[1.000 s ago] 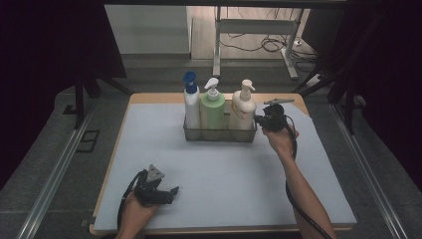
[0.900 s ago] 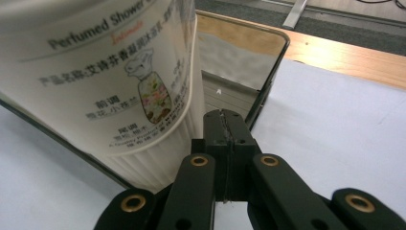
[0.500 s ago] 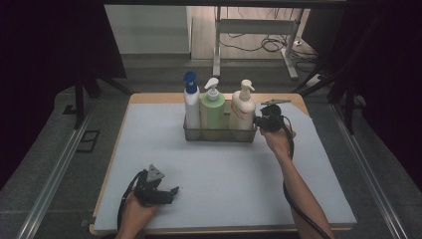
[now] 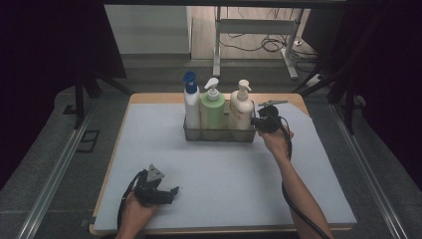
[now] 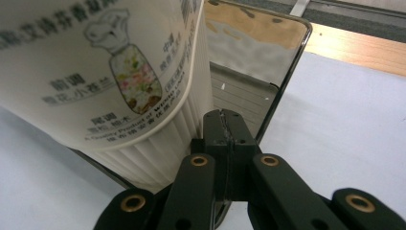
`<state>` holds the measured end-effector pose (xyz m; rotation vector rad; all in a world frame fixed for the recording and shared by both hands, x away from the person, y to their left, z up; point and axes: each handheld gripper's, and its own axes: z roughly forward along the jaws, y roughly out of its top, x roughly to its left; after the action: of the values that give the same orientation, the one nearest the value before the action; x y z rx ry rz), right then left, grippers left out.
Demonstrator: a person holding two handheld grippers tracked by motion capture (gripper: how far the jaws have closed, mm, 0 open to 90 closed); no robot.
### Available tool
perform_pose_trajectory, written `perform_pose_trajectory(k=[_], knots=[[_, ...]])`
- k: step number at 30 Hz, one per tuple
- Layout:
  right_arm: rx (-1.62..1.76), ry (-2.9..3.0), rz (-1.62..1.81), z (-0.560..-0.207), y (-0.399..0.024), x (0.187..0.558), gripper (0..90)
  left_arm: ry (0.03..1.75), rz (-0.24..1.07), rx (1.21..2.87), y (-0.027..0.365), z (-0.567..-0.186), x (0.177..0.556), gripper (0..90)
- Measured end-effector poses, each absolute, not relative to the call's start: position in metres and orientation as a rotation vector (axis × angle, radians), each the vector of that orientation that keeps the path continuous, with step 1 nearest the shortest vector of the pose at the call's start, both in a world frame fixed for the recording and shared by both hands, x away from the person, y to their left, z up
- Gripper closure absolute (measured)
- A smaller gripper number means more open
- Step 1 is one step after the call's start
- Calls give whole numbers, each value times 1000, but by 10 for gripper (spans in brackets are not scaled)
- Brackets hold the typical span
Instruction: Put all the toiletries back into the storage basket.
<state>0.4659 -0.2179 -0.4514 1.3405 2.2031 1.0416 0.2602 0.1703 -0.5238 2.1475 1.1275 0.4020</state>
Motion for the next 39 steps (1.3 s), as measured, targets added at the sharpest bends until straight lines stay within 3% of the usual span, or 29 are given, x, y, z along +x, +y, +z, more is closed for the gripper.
perform_pose_trajectory(k=[39], knots=[[1341, 2237, 1035, -458, -192, 476, 889, 1126, 402, 2148, 170, -524, 260, 121]])
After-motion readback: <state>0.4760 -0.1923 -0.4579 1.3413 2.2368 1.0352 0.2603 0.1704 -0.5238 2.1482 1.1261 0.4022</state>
